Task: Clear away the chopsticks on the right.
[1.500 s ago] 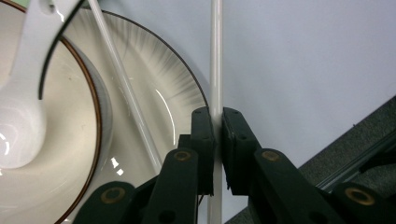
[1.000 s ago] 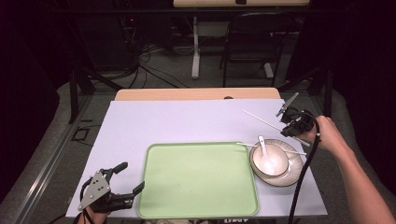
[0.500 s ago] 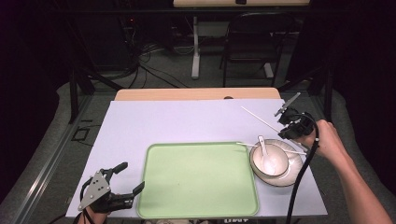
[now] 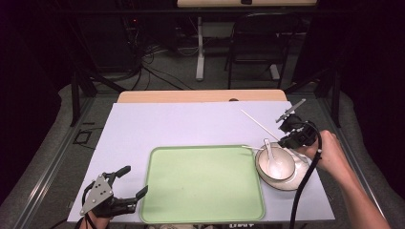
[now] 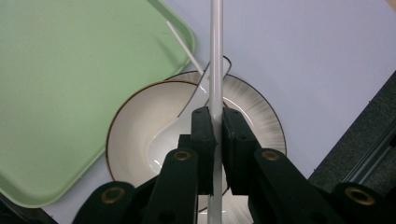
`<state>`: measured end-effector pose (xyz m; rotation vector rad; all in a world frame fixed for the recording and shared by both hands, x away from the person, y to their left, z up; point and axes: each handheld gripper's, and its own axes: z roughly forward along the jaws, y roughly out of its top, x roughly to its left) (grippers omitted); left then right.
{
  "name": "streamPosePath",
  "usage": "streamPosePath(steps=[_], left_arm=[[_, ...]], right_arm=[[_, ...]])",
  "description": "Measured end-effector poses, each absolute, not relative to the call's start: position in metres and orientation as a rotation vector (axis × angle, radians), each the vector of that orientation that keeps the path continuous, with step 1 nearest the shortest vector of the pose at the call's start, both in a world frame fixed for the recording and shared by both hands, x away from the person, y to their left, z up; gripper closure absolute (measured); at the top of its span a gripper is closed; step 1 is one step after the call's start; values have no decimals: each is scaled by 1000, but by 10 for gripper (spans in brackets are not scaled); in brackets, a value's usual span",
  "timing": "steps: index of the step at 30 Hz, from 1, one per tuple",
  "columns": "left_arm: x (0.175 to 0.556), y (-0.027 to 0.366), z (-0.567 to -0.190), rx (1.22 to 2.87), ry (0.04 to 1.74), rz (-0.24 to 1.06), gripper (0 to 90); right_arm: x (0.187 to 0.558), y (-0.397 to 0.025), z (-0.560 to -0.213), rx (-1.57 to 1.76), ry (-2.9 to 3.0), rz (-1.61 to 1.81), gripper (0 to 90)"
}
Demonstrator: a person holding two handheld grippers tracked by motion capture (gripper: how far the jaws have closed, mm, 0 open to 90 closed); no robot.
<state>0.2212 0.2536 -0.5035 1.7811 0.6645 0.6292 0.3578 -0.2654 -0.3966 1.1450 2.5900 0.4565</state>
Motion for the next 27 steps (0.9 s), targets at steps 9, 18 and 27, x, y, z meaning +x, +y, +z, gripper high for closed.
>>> streamPosePath(steps=[9, 18, 27], left_arm=[[221, 254, -503, 1780, 661, 630, 154], [221, 254, -503, 1783, 654, 633, 154], [220, 254, -503, 1780, 653, 636, 154]], right_arm=[[342, -240, -403, 1125, 2600, 518, 839], [336, -226, -409, 1104, 2622, 547, 839], [331, -216, -417, 1141, 2628, 563, 839]])
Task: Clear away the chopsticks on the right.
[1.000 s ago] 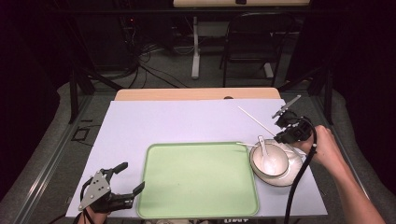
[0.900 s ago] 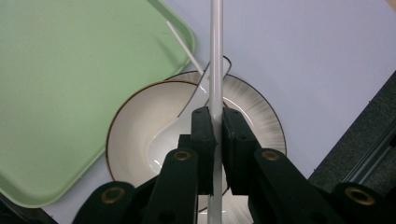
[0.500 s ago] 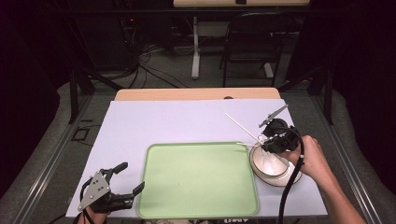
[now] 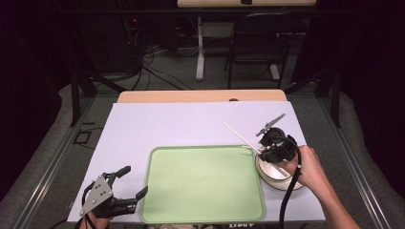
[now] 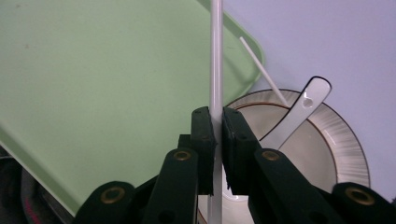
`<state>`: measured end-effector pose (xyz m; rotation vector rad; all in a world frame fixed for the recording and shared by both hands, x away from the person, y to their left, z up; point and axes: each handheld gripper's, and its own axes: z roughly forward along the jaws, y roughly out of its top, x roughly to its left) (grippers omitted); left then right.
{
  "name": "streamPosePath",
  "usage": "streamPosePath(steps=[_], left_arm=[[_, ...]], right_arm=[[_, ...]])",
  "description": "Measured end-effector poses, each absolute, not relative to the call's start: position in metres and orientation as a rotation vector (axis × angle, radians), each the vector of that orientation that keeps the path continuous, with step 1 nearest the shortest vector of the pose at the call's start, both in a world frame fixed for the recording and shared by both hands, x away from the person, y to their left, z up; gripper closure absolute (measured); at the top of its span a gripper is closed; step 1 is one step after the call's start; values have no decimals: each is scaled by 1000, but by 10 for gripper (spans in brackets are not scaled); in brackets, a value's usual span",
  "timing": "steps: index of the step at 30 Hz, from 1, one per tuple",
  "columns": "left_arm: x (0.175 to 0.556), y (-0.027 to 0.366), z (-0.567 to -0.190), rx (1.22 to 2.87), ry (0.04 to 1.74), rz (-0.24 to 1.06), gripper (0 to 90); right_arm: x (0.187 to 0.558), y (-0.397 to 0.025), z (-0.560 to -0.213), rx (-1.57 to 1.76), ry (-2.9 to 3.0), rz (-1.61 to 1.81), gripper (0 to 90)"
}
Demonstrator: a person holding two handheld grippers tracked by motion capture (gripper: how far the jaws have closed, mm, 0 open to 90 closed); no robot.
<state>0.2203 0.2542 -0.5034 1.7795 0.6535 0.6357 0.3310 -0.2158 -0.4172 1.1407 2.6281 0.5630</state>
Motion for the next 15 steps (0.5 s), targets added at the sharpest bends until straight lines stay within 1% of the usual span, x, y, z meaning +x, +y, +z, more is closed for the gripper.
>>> streamPosePath(steps=[15], left_arm=[[220, 254, -503, 1780, 652, 637, 154]], right_arm=[[314, -201, -434, 1215, 2634, 539, 839]])
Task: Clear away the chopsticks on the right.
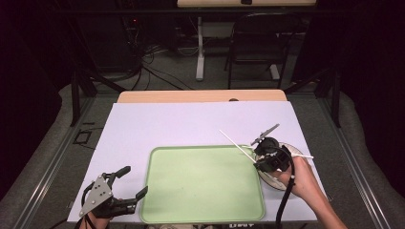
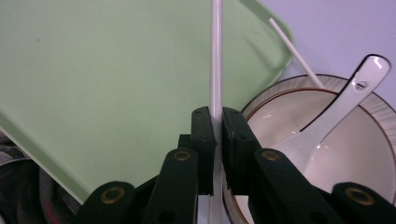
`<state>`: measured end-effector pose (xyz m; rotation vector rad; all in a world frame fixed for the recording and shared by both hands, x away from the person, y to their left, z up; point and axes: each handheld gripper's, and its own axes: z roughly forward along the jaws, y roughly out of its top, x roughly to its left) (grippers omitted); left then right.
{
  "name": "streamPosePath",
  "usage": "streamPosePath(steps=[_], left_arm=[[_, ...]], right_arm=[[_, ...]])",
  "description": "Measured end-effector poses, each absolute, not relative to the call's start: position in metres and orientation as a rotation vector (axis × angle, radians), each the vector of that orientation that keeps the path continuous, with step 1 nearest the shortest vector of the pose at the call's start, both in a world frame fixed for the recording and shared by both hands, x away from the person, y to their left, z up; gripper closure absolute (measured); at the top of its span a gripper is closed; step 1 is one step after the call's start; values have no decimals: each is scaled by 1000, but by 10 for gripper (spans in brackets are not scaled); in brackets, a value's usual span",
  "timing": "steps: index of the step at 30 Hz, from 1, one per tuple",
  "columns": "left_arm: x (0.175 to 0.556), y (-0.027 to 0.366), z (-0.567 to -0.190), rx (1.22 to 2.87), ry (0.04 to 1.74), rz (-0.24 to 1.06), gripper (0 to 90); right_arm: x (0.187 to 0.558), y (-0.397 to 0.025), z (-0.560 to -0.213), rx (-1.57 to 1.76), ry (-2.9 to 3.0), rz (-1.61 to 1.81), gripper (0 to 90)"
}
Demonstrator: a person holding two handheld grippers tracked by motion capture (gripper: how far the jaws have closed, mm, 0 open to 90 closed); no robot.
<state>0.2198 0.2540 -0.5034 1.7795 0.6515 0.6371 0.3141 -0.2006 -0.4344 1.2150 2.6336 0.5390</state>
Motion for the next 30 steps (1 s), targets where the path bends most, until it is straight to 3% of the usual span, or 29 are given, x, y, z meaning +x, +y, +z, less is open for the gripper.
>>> streamPosePath(steps=[15, 30], left_arm=[[220, 254, -504, 1777, 654, 636, 154], [219, 254, -503, 1777, 650, 635, 154]], right_arm=[[305, -177, -471, 1292, 2660, 563, 840], [305, -178, -505, 1441, 2646, 517, 840]])
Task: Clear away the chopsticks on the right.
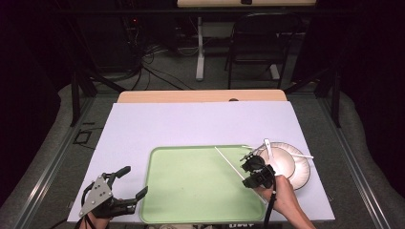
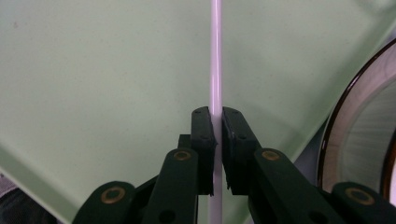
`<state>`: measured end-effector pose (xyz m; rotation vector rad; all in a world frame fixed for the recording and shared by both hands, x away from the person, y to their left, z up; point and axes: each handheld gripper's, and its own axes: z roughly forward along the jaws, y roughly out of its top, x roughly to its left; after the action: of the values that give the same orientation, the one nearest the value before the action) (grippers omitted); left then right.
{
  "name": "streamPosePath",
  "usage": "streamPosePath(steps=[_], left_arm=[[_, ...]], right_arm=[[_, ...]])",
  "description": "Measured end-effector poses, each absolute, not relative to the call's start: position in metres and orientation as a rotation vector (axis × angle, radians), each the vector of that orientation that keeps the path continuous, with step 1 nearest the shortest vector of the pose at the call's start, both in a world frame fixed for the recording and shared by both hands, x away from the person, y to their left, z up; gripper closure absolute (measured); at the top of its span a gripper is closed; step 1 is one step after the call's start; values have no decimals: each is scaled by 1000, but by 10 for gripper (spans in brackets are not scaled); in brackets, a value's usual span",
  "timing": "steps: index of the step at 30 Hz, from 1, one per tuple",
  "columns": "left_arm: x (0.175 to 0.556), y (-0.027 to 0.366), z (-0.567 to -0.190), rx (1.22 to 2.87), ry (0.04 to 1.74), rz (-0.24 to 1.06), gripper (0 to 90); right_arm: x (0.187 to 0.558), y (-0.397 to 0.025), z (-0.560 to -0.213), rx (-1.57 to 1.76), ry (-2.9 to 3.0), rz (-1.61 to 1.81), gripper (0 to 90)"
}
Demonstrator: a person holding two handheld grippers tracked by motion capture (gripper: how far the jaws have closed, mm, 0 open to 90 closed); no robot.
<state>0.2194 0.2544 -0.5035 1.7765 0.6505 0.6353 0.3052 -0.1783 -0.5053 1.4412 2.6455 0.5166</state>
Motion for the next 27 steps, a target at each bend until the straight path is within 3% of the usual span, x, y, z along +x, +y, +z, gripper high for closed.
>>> streamPosePath(steps=[19, 24, 27], left_arm=[[219, 255, -503, 1775, 648, 637, 154], [219, 255, -503, 1775, 646, 636, 154], [219, 255, -503, 1775, 644, 636, 154]], right_arm=[[309, -169, -526, 1449, 2664, 462, 834], [308, -167, -525, 1433, 2664, 443, 770], [308, -167, -525, 1397, 2677, 444, 682]])
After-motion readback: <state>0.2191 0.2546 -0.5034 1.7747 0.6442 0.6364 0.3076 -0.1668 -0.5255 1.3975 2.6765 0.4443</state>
